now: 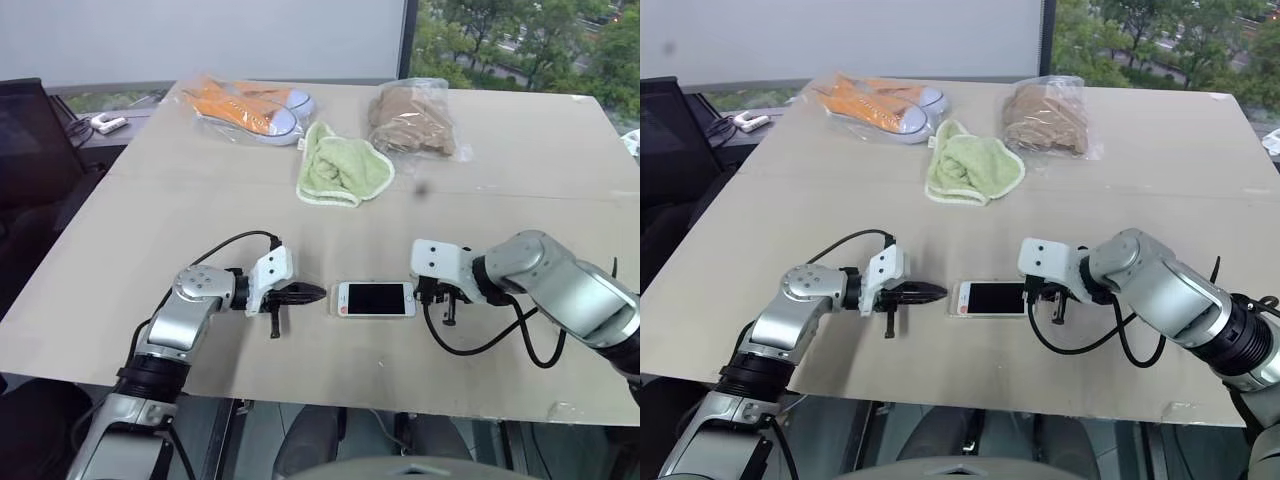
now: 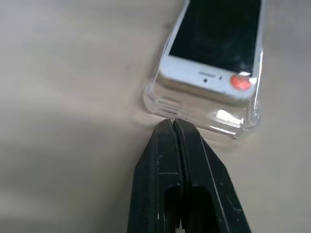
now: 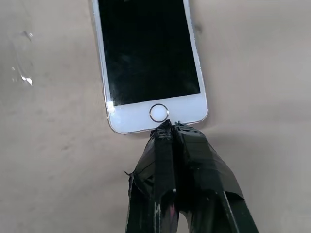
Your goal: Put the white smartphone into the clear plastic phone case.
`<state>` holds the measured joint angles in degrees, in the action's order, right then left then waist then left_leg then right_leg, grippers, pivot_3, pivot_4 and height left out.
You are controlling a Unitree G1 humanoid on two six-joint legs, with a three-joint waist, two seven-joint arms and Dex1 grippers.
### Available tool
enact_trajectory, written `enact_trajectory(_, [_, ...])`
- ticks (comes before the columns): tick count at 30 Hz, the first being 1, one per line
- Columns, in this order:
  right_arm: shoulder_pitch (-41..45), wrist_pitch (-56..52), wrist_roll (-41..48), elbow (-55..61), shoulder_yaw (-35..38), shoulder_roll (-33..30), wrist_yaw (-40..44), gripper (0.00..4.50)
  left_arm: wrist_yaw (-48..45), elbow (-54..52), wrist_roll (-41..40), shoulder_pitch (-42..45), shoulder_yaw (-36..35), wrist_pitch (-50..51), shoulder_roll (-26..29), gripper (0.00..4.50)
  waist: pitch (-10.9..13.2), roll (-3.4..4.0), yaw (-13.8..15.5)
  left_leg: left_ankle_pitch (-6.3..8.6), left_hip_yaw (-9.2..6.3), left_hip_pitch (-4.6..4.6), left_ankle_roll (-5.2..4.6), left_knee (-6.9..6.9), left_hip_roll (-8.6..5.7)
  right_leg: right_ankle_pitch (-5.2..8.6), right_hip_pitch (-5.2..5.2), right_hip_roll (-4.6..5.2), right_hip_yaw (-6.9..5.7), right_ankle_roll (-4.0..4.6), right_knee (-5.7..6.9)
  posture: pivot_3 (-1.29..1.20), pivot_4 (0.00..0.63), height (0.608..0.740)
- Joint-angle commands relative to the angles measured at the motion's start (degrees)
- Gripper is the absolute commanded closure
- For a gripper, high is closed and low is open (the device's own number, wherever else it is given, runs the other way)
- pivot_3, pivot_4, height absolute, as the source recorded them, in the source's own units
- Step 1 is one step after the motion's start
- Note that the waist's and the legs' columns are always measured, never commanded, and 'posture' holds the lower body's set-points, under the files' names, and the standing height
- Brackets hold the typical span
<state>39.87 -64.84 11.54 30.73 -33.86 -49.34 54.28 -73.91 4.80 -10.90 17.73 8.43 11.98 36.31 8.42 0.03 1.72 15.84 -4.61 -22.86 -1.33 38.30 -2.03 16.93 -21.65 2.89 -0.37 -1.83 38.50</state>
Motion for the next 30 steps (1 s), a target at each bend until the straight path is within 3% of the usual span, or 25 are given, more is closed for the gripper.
enact_trajectory(1, [0.61,-0.05,0.45,1.96,1.38,-0.2,-0.17,4.45,-2.97,-2.03,-1.15,-0.27,2.82,1.88,0.88,4.5,0.0,0.0,-0.9,-0.07,0.0,0.0,0.12,-0.01,0.0,0.02,0.0,0.0,0.0,-0.02,0.0,0.0,0.15,0.74])
enact_trajectory(22, [-1.05,-2.6,2.2,3.03,3.12,-1.89,-1.52,4.45,1.95,7.61,3.08,7.64,6.33,-3.88,-7.35,4.5,0.02,-0.05,-0.97,-0.02,0.01,-0.02,0.03,0.02,0.0,0.03,0.0,-0.01,0.01,-0.05,-0.01,0.0,0.15,0.74])
enact_trajectory(30, [-0.83,-2.78,3.17,2.51,6.17,-4.28,-1.73,4.45,1.88,8.45,3.32,7.66,6.71,-4.86,-7.62,4.5,0.03,-0.05,-0.97,-0.09,0.02,-0.02,0.15,0.02,0.0,0.03,-0.01,-0.02,0.03,-0.05,-0.01,0.0,0.15,0.74])
